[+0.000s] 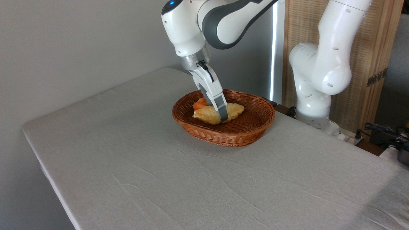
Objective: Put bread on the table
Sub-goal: 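Close the gripper on the braided bread roll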
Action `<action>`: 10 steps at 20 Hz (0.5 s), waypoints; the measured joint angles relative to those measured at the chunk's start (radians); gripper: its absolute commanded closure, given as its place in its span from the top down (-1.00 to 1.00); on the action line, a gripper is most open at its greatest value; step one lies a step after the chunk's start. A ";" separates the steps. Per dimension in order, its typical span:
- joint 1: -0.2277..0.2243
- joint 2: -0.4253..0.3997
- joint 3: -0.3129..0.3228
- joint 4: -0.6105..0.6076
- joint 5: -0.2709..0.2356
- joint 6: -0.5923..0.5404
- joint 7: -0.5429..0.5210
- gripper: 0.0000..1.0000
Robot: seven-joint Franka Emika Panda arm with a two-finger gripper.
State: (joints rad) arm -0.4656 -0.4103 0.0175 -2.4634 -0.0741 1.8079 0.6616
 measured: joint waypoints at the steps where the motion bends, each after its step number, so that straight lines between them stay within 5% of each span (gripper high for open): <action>1: -0.003 0.000 0.000 0.000 -0.001 0.000 0.000 1.00; 10: -0.010 0.002 0.001 -0.010 -0.034 0.058 0.000 0.99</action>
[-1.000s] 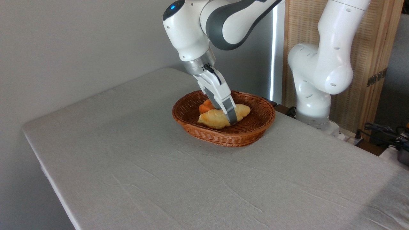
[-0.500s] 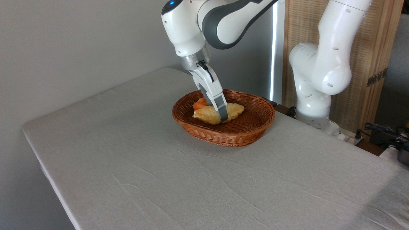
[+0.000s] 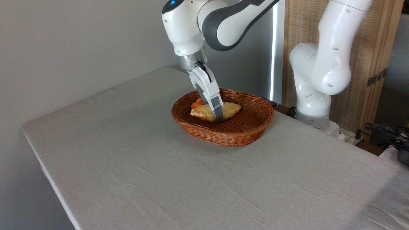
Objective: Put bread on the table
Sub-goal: 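Close the gripper on the braided bread roll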
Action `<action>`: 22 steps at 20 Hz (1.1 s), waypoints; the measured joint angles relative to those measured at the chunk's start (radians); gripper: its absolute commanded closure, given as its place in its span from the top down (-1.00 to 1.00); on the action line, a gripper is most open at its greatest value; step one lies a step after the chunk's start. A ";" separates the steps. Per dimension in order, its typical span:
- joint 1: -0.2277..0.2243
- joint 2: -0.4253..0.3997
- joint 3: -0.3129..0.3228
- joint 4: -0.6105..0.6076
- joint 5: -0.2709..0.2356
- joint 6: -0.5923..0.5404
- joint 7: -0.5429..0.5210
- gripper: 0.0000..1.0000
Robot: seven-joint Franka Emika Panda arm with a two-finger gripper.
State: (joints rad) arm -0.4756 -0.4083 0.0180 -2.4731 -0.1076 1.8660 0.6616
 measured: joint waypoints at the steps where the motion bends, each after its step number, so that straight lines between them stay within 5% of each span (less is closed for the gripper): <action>1: 0.000 0.000 0.000 -0.001 0.000 0.002 0.000 0.99; 2: 0.000 0.002 0.000 -0.002 -0.001 0.007 0.000 0.97; 5: 0.000 0.013 0.000 -0.003 -0.002 0.030 0.000 0.12; 9: -0.001 0.019 0.001 -0.003 -0.003 0.038 0.001 -0.60; 11: -0.001 0.019 0.001 -0.003 -0.003 0.039 0.001 -0.80; 22: -0.002 0.018 0.011 -0.003 -0.008 0.042 0.001 -0.80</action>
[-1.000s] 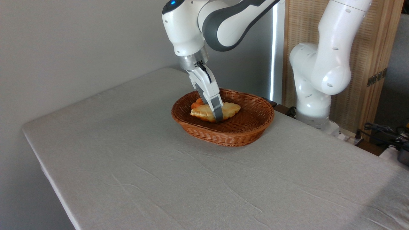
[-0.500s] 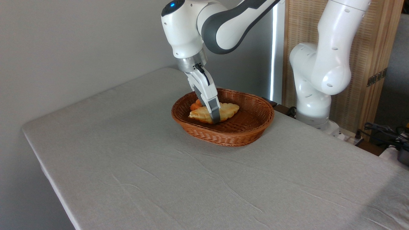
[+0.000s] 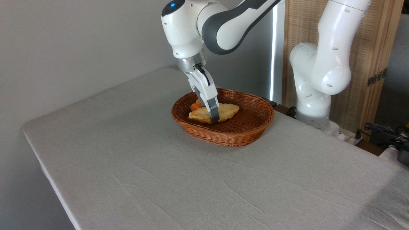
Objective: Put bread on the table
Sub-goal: 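Close the gripper on the braided bread roll, then lift the bread roll out of the basket and carry it beside the basket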
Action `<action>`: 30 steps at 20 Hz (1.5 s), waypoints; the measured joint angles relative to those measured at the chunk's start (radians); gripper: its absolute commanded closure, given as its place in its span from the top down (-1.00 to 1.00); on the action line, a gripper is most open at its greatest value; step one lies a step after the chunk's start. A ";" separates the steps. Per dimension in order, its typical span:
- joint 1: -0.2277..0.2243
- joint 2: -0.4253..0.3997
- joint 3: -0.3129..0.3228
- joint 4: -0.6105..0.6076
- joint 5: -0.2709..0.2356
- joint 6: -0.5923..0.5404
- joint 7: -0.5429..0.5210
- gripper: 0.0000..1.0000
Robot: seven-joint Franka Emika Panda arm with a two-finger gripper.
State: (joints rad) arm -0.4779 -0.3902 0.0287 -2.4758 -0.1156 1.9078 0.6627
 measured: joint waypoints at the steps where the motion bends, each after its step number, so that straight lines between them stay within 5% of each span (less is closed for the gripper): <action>1: 0.000 0.000 0.005 0.000 0.000 0.000 0.002 -0.80; 13: -0.002 -0.001 0.046 0.037 0.003 -0.026 0.044 -0.87; 20: -0.003 -0.002 0.048 0.174 0.062 -0.167 0.052 -0.79; 30: -0.003 0.014 0.116 0.331 0.076 -0.139 0.052 -0.69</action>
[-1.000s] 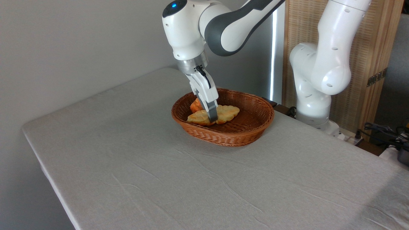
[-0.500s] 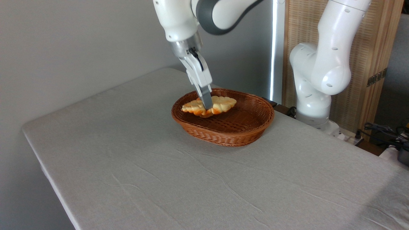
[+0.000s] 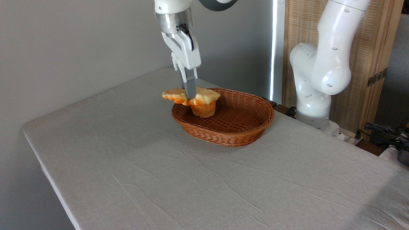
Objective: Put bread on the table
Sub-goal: 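Lift the bread roll out of the basket and carry it beside the basket, then open the gripper to release the bread roll onto the table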
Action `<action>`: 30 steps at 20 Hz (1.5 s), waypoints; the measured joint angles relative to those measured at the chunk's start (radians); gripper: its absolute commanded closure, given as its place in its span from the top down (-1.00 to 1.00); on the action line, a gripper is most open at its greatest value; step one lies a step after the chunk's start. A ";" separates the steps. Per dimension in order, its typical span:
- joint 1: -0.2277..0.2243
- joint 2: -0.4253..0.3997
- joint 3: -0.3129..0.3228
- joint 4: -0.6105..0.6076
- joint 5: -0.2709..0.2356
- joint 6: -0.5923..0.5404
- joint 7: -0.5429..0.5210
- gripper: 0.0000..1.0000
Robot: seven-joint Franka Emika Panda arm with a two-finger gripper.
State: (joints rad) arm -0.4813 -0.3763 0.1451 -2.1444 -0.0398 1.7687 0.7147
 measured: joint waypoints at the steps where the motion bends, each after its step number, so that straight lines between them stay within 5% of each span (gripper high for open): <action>1: 0.000 0.008 0.011 0.014 -0.004 0.008 0.000 -0.58; 4: 0.000 0.077 0.034 0.098 -0.032 0.039 0.001 -0.32; 6: 0.000 0.181 0.037 0.211 -0.045 0.049 0.001 0.25; 7: -0.001 0.213 0.036 0.246 -0.048 0.049 0.001 0.69; 9: -0.001 0.303 0.036 0.335 -0.055 0.048 0.001 1.00; 15: -0.017 0.451 0.030 0.439 -0.056 0.047 -0.002 1.00; 30: -0.015 0.452 0.038 0.466 -0.056 0.041 -0.005 1.00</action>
State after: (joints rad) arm -0.4960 0.0759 0.1827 -1.6787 -0.0954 1.8096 0.7096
